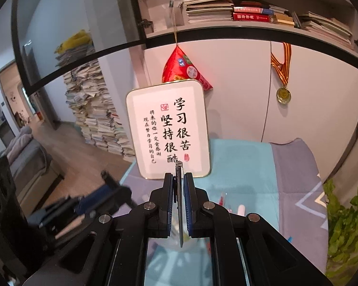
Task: Organize stationery
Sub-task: 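Lift the clip pen with the right gripper and carry it over the cup, then release the clip pen into the cup with the right gripper while the left releases the black marker there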
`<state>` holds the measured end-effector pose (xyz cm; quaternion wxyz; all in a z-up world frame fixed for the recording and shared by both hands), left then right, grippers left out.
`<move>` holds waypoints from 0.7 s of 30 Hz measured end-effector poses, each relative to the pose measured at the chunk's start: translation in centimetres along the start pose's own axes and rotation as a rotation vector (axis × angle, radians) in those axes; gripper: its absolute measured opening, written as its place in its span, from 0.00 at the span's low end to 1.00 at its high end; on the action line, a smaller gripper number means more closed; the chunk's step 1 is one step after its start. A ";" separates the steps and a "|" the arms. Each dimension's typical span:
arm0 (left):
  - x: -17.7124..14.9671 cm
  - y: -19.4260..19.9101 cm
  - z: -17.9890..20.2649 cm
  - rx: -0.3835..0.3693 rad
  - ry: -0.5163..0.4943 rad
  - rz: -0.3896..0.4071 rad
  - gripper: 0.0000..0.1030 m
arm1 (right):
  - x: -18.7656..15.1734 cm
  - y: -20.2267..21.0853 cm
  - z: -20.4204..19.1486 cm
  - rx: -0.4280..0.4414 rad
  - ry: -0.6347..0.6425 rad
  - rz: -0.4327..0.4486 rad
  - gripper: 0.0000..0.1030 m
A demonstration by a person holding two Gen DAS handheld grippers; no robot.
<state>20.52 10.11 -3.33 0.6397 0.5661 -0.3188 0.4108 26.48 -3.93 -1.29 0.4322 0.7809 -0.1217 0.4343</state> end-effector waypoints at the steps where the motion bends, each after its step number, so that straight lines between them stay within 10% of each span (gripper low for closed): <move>1: -0.2 -0.2 -0.1 0.000 -0.001 -0.007 0.12 | 0.1 -0.4 0.0 0.002 -0.004 -0.003 0.10; 21: -4.1 -3.2 0.0 -0.002 -0.026 -0.136 0.12 | -4.1 -5.9 2.1 0.003 -0.054 -0.154 0.10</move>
Point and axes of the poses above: each gripper's, at about its wrist camera, not at the fingertips, and y roughly against the way its jaws point, z to its right, x to its top, the point moved 1 cm from there along -y, roughly the way its jaws point, and after that the axes turned 9 degrees about x, right-handed, at the moved point
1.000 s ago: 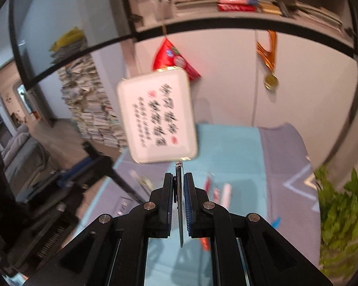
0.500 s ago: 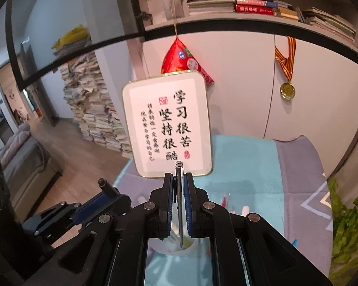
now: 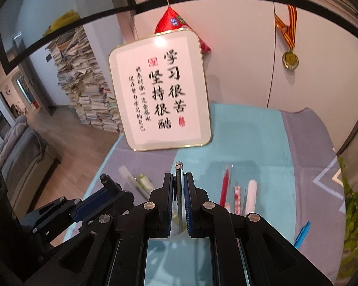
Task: Organize stationery
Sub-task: 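Release the clip pen into the cup with the right gripper while the left releases the black marker there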
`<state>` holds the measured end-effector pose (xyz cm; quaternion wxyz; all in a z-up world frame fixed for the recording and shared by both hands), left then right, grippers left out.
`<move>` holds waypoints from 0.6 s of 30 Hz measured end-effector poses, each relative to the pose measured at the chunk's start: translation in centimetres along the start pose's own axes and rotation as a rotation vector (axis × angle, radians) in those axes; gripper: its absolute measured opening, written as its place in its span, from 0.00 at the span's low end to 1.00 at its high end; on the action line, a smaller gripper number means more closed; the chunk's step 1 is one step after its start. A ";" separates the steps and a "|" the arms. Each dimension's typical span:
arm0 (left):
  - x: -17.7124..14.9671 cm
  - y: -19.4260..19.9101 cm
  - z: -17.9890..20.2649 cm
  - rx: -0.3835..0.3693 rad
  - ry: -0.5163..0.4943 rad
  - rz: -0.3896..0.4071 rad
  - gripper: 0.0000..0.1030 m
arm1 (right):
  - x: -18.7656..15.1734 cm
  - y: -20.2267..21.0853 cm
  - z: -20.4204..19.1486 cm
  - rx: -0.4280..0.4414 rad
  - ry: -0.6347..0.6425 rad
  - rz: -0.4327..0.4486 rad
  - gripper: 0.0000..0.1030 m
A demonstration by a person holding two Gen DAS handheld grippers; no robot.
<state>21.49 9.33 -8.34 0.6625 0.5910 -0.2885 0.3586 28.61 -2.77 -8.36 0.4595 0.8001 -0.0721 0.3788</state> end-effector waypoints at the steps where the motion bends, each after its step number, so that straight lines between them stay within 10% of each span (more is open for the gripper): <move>1: -0.1 0.0 0.0 -0.001 0.000 -0.004 0.12 | -0.2 -0.1 0.1 0.001 -0.002 -0.004 0.10; 18: -1.3 -0.8 0.5 0.005 -0.011 -0.052 0.13 | -1.3 -0.5 0.3 0.007 -0.014 -0.032 0.10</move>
Point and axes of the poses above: each gripper's, at about its wrist camera, not at the fingertips, and y roughly against the way its jaws point, z to its right, x to its top, the point moved 1 cm from there along -y, roughly the way its jaws point, and after that the axes turned 9 degrees about x, right-handed, at the moved point
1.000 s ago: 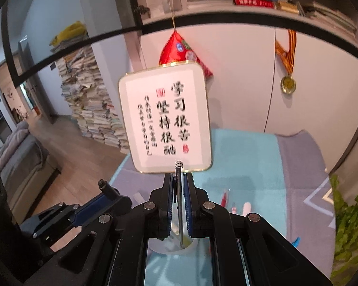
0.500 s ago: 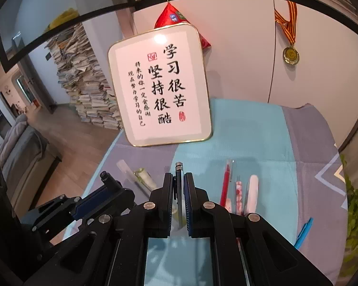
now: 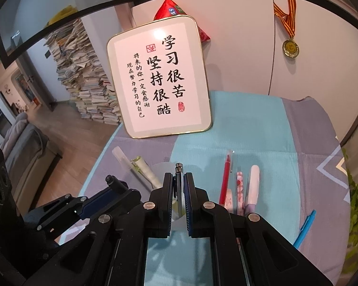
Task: Organize stationery
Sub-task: 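Release the clip pen into the cup with the right gripper while the left releases the black marker there, then move the left gripper back to the desk and grasp the red pen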
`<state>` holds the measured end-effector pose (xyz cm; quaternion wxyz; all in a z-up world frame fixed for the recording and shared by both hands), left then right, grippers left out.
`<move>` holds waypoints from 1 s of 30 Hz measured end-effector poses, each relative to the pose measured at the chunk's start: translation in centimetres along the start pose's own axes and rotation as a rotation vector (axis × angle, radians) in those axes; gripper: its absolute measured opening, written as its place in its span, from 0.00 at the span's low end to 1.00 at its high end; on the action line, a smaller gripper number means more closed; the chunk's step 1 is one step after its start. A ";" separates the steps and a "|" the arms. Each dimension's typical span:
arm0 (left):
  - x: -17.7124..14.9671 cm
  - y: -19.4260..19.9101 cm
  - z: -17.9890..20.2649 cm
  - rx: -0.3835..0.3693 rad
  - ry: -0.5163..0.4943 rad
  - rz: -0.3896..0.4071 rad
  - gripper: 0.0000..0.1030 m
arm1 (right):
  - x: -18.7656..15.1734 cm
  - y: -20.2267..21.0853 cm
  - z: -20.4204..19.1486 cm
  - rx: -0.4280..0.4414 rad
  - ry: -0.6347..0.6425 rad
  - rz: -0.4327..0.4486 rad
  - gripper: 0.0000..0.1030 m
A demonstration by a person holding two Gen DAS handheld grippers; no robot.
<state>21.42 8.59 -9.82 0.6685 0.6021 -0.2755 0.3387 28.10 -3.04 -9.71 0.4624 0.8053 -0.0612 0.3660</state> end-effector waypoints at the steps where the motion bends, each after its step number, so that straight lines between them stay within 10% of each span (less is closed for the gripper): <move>1: 0.0 0.0 0.0 0.000 0.001 0.000 0.13 | 0.0 0.0 0.0 0.001 -0.001 -0.001 0.10; 19: 0.5 2.7 -0.3 0.010 0.032 0.053 0.27 | -1.3 4.9 1.4 0.028 -0.050 0.088 0.10; 30: -1.3 3.2 5.4 -0.108 -0.121 0.013 0.26 | -5.7 4.3 7.7 -0.072 -0.179 -0.023 0.10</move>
Point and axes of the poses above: each gripper's, at about its wrist camera, not at the fingertips, and y roughly against the way its jaws point, z to its right, x to its top, the point moved 1 cm from there along -y, roughly the way its jaws point, and after that the axes turned 9 degrees about x, right-handed, at the moved point
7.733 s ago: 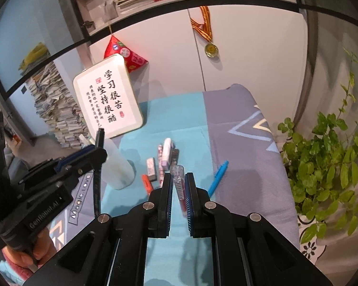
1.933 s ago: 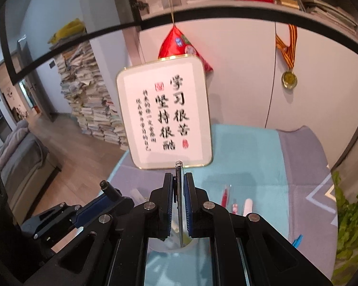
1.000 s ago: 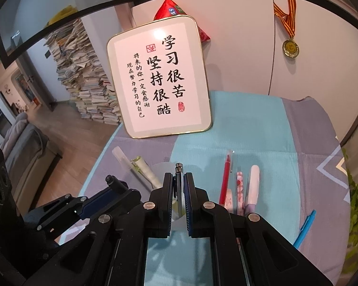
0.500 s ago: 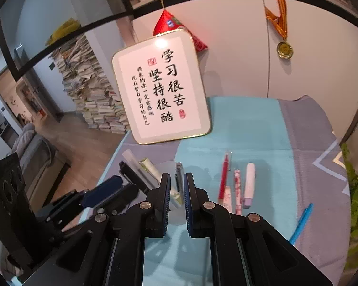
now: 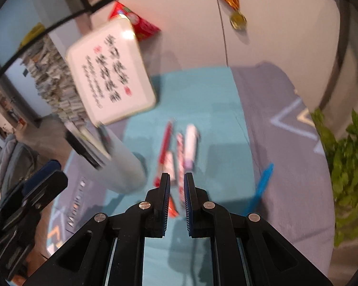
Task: Organize stationery
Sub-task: 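Move the left gripper back to the desk and grasp the red pen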
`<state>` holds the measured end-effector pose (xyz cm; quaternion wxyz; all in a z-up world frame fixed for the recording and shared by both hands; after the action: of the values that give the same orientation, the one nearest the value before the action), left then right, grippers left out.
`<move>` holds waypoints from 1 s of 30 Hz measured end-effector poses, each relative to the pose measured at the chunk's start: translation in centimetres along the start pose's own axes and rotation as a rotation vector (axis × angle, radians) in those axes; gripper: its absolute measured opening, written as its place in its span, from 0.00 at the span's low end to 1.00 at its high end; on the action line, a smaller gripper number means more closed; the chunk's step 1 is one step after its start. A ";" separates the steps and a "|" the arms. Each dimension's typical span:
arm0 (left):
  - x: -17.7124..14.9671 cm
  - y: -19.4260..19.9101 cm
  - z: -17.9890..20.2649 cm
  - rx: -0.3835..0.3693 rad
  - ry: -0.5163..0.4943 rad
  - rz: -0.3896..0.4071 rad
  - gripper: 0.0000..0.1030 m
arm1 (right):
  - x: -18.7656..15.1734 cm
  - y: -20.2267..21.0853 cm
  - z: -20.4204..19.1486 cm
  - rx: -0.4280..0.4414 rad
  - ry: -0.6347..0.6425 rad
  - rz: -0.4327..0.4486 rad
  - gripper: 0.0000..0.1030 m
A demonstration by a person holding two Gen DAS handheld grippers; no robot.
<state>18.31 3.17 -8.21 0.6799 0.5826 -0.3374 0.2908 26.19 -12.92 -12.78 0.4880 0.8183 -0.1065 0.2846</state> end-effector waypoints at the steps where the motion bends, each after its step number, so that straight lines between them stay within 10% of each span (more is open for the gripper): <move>1: -0.3 -0.6 0.6 -0.006 -0.011 -0.020 0.26 | -0.5 -0.6 0.6 -0.004 -0.011 -0.024 0.10; 23: -2.6 -10.2 2.8 0.106 -0.039 -0.218 0.25 | -2.9 -3.2 5.6 0.074 -0.057 -0.112 0.10; 30: -2.8 -11.4 2.4 0.092 -0.015 -0.252 0.09 | -3.0 -4.3 5.3 0.090 -0.026 -0.142 0.10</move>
<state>25.30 -0.92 -16.99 0.6811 0.6529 -0.2531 0.2138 27.64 -15.59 -19.56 0.4680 0.8485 -0.0417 0.2433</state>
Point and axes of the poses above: each gripper's, at about its wrist camera, not at the fingertips, and y roughly against the way its jaws point, z to its right, x to its top, the point moved 1 cm from there along -y, roughly the way its jaws point, and after that the axes turned 9 degrees about x, right-handed, at the moved point
